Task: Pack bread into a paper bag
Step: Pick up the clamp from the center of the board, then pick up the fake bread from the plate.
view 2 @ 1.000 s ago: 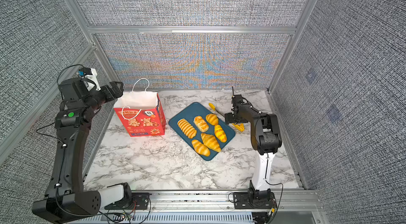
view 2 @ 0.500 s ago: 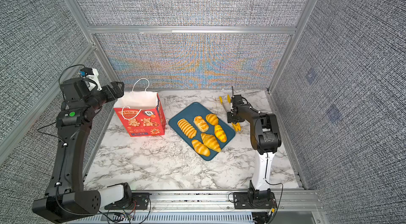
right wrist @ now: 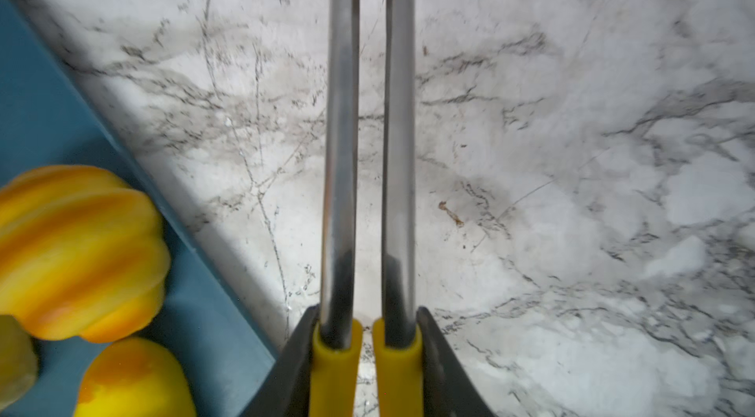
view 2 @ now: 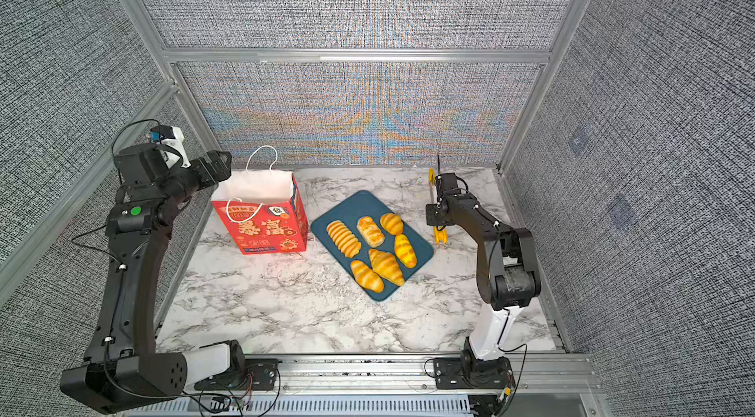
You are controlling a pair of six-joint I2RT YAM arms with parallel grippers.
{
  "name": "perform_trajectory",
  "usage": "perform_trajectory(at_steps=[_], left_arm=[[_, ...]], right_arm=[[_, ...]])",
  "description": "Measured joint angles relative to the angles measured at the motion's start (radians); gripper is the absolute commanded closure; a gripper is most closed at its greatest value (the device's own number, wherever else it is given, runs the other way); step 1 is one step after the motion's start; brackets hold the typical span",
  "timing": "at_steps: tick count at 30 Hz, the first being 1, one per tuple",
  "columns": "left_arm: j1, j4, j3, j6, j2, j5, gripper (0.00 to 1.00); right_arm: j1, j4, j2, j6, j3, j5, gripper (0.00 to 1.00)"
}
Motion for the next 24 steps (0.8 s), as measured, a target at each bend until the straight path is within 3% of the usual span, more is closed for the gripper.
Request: perform_trajectory(at_steps=[13,24], left_arm=[[-0.026,0.009,0.018,-0.006,-0.005,-0.001,0.0],[-0.034,0.009,0.019,-0.006,-0.024,0.0,0.0]], right_arm=[[0.215,-0.171,-0.266,0.079,-0.101,-0.028,0.66],[0.411,-0.291,-0.51,0.262,-0.313,-0.035,0.41]])
